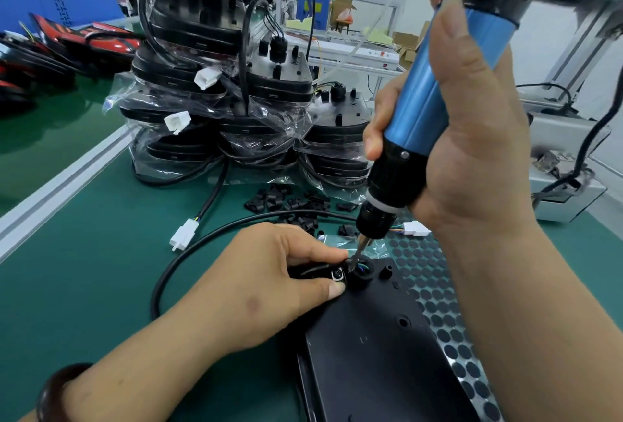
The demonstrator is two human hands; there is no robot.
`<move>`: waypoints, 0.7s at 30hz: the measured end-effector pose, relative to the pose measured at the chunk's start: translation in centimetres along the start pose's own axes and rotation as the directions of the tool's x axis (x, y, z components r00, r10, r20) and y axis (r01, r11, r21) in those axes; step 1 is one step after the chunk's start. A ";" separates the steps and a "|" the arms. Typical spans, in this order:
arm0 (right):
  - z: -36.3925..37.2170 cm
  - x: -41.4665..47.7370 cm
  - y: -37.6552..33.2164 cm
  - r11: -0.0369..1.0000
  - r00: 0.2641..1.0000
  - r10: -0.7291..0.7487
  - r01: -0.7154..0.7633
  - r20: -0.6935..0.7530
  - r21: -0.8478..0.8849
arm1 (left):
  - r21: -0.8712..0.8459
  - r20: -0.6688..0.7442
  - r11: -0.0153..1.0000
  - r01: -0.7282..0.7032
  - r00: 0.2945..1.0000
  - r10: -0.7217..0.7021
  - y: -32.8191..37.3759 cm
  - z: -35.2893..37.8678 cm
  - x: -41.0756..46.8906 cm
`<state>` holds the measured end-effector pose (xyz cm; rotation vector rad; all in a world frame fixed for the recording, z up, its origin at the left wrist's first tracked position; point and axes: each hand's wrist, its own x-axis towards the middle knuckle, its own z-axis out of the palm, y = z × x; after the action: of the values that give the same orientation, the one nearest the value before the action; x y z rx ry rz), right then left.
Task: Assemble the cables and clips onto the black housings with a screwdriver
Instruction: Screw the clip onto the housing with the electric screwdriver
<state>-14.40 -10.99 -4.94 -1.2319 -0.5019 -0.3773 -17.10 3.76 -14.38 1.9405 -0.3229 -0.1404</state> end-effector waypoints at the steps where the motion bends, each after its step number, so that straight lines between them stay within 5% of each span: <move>1: 0.2 -0.1 0.1 1.000 1.000 -0.001 0.001 -0.001 0.007 | 0.001 -0.001 1.000 0.000 1.000 0.000 0.1 0.0 0.0; 21: 1.1 -0.5 0.0 0.998 0.995 -0.068 0.067 0.074 0.009 | -0.002 0.000 1.000 -0.015 1.000 0.015 0.0 0.0 0.0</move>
<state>-14.99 -9.91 -4.96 -1.2284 -0.6096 -0.3874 -17.11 3.74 -14.33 1.9357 -0.3370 -0.1314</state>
